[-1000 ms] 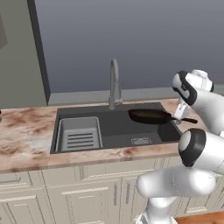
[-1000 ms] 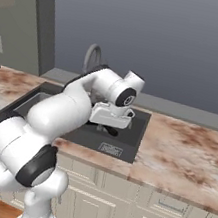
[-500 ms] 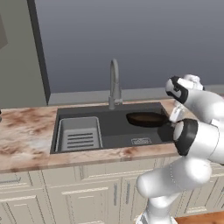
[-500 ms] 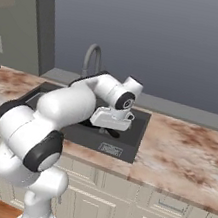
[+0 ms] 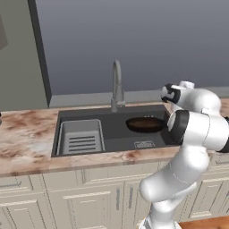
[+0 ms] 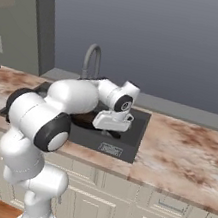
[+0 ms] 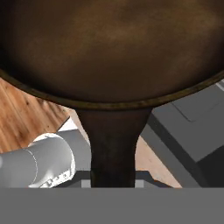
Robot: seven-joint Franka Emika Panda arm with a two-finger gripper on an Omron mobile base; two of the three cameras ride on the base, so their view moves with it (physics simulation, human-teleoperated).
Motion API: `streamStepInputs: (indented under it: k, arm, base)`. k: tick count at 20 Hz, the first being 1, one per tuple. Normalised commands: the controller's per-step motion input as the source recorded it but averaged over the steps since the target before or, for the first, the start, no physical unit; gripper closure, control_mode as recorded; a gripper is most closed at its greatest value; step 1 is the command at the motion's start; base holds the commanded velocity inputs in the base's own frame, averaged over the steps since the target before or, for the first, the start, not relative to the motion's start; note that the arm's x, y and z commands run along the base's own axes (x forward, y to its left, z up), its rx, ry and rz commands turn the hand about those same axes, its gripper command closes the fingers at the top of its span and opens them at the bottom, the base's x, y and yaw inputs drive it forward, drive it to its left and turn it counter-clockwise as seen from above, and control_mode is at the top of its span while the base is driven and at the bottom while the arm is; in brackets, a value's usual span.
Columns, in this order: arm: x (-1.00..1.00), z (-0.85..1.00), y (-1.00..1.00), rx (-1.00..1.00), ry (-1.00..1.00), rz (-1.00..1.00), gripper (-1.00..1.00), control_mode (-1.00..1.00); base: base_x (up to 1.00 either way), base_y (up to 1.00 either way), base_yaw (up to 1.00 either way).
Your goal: Move the pot and pan from the stove into the sink.
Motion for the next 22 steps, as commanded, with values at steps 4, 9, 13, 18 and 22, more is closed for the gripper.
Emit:
streamStepInputs:
  k: [4,9,13,18,22]
  arm:
    - [0.01,-0.22,-0.23,0.0,0.0,0.23,1.0,-1.0]
    - [0.0,-0.08,-0.2,0.0,-0.04,0.15,1.0,-1.0]
    - [-0.02,-0.05,-0.02,0.0,-0.01,0.0,1.0,-1.0]
    - [-0.02,-0.34,-0.06,0.0,-0.11,0.0,1.0,-1.0]
    - [0.3,-0.42,-0.01,0.0,-0.12,0.0,1.0,-1.0]
  base:
    - [0.0,0.0,0.0]
    - [0.0,0.0,0.0]
    - [0.0,0.0,0.0]
    - [0.0,0.0,0.0]
    - [0.0,0.0,0.0]
